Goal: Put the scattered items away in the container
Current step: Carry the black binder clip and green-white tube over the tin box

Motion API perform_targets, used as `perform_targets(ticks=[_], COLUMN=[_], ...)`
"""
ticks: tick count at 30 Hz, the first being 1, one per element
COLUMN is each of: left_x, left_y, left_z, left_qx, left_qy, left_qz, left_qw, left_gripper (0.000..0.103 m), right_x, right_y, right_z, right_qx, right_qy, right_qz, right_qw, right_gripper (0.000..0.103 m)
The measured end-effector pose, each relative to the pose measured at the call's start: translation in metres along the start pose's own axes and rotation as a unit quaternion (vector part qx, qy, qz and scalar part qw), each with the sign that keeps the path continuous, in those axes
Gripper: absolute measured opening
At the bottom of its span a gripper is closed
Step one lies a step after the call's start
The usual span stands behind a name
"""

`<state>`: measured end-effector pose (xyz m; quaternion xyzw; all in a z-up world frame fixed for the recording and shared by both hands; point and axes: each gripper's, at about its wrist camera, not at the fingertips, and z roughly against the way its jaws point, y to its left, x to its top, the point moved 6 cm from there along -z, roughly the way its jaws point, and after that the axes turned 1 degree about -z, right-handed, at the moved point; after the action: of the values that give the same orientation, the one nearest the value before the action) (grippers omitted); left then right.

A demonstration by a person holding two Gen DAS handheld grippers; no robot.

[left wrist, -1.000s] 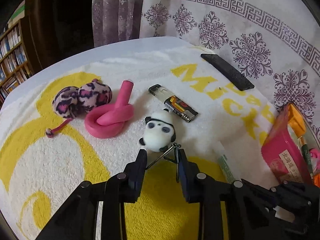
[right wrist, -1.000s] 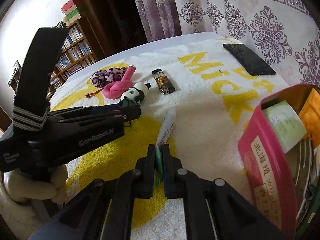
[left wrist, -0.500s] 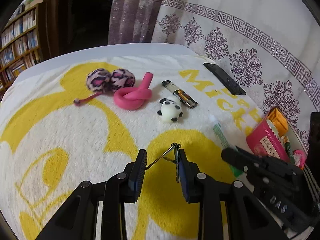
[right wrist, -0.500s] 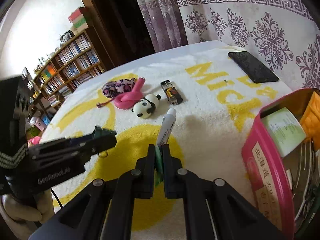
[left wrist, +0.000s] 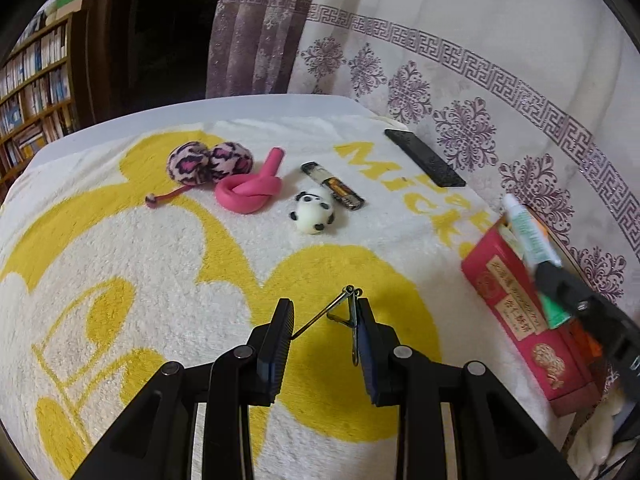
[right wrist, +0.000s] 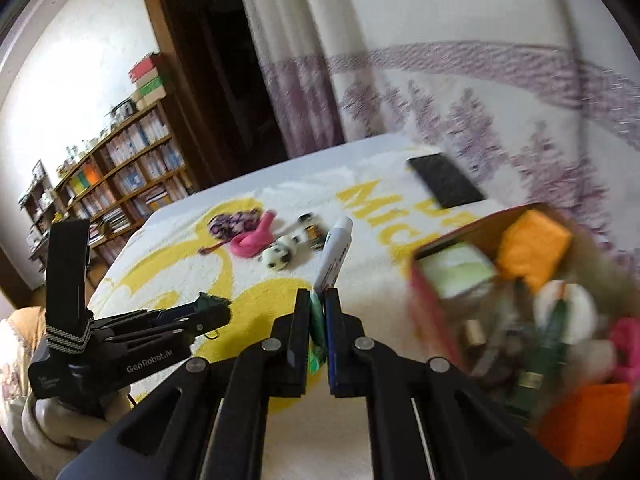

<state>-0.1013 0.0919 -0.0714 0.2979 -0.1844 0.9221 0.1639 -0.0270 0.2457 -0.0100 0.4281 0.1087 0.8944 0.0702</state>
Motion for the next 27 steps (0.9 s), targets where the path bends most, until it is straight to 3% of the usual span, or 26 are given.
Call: perform_targets(ticks=[11,27], left_x=[0.001,0.012], left_y=[-0.049,-0.133], left_z=[0.003,0.009], left_qx=[-0.019,-0.05], left_qy=[-0.001,-0.004], left_qz=[-0.042,-0.109], left_qw=[0.999,0.9928], left_gripper=[0.032,0.032], right_x=[-0.004,-0.021], right_y=[-0.081,-0.116], right_z=[0.057,0.079], right_qx=[-0.096,-0.133], right_qy=[-0.041,-0.048], right_qz=[-0.048,-0.055], right_qw=[0.993,0.988], right_gripper=[0.008,0.008])
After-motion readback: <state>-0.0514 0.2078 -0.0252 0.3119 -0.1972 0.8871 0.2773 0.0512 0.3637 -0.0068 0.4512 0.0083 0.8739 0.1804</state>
